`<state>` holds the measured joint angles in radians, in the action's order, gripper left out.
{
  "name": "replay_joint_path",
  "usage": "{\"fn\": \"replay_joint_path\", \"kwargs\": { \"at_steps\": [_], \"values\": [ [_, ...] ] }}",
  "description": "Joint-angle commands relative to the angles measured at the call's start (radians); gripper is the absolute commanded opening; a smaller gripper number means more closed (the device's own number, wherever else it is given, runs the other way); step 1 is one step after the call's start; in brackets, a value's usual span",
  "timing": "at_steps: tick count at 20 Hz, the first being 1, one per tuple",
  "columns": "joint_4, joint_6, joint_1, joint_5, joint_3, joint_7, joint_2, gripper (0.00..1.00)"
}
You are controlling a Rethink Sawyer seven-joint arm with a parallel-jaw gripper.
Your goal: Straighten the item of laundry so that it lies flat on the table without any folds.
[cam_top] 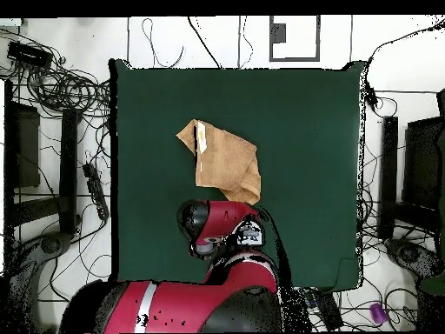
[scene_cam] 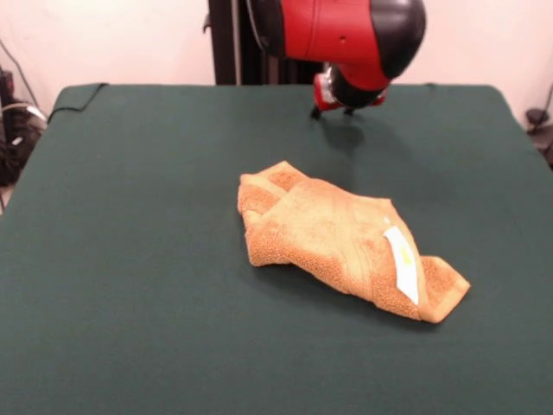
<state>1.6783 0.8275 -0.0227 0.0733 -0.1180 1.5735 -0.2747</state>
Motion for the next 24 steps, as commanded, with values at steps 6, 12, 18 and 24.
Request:
{"fn": "replay_joint_path", "kwargs": {
  "at_steps": [6,12,18,24],
  "values": [
    [-0.235,0.076,0.006,-0.092,0.099,0.177,0.052,1.00],
    [-0.227,0.108,-0.003,-0.084,0.089,0.183,0.019,1.00],
    [-0.218,0.109,-0.005,-0.080,0.087,0.181,0.008,1.00],
    [-0.206,0.143,-0.008,-0.081,0.084,0.180,-0.021,1.00]
  ]
}}
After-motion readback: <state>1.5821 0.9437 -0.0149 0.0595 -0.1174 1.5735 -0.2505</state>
